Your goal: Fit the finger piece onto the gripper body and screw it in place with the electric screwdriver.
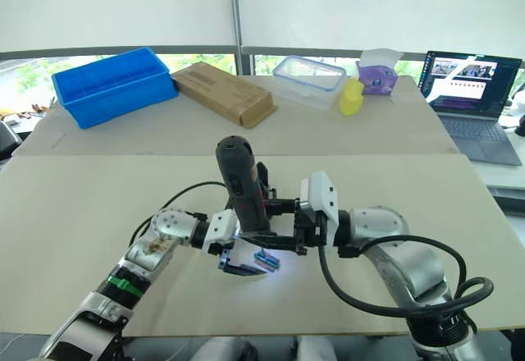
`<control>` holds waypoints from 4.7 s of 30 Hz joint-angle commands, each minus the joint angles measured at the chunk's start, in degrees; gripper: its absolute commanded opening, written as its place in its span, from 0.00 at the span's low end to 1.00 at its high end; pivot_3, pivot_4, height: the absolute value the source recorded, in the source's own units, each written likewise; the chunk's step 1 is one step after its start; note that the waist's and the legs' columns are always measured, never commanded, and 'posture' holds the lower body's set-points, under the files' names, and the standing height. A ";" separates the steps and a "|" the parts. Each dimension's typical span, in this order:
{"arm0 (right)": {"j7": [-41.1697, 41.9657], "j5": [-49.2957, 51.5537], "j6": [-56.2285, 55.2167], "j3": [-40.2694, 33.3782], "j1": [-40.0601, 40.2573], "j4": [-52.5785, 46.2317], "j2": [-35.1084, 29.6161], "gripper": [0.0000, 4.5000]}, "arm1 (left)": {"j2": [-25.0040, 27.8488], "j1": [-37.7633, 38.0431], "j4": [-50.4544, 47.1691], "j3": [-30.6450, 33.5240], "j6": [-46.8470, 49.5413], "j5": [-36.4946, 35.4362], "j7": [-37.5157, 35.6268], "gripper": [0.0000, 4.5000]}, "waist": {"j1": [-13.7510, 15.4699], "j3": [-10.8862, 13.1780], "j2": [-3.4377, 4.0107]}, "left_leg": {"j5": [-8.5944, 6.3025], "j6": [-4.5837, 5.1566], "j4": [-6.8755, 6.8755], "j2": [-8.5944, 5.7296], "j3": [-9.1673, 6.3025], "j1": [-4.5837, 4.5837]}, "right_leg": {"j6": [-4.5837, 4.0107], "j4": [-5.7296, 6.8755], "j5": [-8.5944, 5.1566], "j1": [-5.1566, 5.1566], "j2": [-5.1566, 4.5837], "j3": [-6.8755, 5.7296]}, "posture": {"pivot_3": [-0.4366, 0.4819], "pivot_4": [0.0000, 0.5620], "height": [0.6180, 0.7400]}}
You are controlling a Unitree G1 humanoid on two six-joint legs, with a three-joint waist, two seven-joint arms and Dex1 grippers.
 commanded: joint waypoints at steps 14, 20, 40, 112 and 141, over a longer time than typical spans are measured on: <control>-1.51 9.46 4.39 -5.87 -5.09 -5.22 -2.46 0.43 | 5.82 8.88 -15.21 9.41 11.05 -5.96 8.54 1.00 | 0.17 0.00 0.00 | -0.01 0.01 -0.28 0.03 -0.04 0.48 | 0.00 -0.26 -0.01 0.47 0.01 -0.01 | 0.48 0.27 1.00; -1.29 9.45 4.10 -6.67 -6.24 -4.04 -4.04 0.43 | 2.62 10.48 -17.00 11.19 16.91 -5.94 17.32 1.00 | 0.12 0.00 0.00 | -0.02 0.02 -0.29 0.02 -0.03 0.49 | 0.01 -0.27 -0.01 0.48 0.00 -0.01 | 0.48 0.27 1.00; -3.26 7.60 3.05 -9.82 -3.05 -4.55 -7.24 0.43 | -12.54 -0.23 5.31 8.64 10.26 1.08 30.18 0.88 | 1.43 0.01 -0.03 | -0.02 0.02 -0.27 0.03 -0.02 0.50 | 0.01 -0.27 0.00 0.53 -0.02 0.00 | 0.48 0.27 1.00; -9.37 6.60 13.11 -1.02 -29.48 7.68 1.47 0.43 | -12.41 0.88 5.39 8.28 4.41 2.27 22.96 0.50 | 1.36 0.06 -0.10 | -0.08 0.12 -0.21 0.06 0.00 0.46 | 0.02 -0.31 0.00 0.53 -0.02 -0.04 | 0.48 0.27 1.00; -6.07 -0.67 11.86 -0.04 -28.93 10.06 4.33 0.43 | -12.67 0.92 4.54 7.80 4.61 1.97 23.40 0.50 | 1.24 0.06 -0.10 | -0.07 0.11 -0.23 0.06 0.00 0.46 | 0.02 -0.30 0.00 0.51 -0.01 -0.05 | 0.48 0.27 1.00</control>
